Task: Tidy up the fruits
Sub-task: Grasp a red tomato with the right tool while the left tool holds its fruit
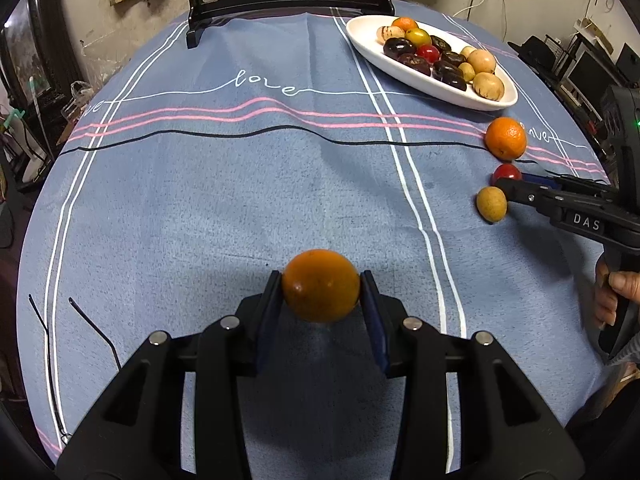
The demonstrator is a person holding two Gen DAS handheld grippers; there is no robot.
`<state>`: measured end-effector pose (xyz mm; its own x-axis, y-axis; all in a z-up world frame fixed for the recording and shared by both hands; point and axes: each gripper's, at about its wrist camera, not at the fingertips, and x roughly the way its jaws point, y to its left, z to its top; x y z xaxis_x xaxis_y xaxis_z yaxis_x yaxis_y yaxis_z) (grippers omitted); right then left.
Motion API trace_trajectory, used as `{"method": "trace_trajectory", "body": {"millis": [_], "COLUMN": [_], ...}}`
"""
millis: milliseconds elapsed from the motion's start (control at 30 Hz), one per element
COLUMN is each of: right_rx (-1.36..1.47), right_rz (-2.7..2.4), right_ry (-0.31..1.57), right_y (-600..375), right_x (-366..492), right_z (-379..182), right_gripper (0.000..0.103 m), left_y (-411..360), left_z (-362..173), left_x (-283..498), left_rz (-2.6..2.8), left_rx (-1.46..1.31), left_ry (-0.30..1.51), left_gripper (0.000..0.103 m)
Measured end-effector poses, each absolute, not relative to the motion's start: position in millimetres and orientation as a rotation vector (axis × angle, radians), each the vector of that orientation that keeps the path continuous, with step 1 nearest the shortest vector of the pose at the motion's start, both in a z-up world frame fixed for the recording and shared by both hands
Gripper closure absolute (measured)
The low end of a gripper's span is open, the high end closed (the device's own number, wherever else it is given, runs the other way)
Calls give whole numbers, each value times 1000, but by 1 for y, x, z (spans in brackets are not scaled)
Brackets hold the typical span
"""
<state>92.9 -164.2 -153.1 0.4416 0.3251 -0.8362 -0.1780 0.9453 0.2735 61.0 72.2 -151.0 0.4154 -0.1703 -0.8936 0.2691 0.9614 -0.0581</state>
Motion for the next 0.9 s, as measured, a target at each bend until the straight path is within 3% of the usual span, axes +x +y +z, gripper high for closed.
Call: {"method": "trace_trajectory", "body": {"millis": [900], "right_rx": [139], "right_rz": [285], "right_ry": [1004], "right_y": [-188], "right_x": [40], "right_z": [-127], "right_gripper": [71], "left_y": [46], "left_z": [-145], "left_x": [68], "left_rz": [-323], "left_rx": [117], "left_ry": [1077], "left_gripper": [63]}}
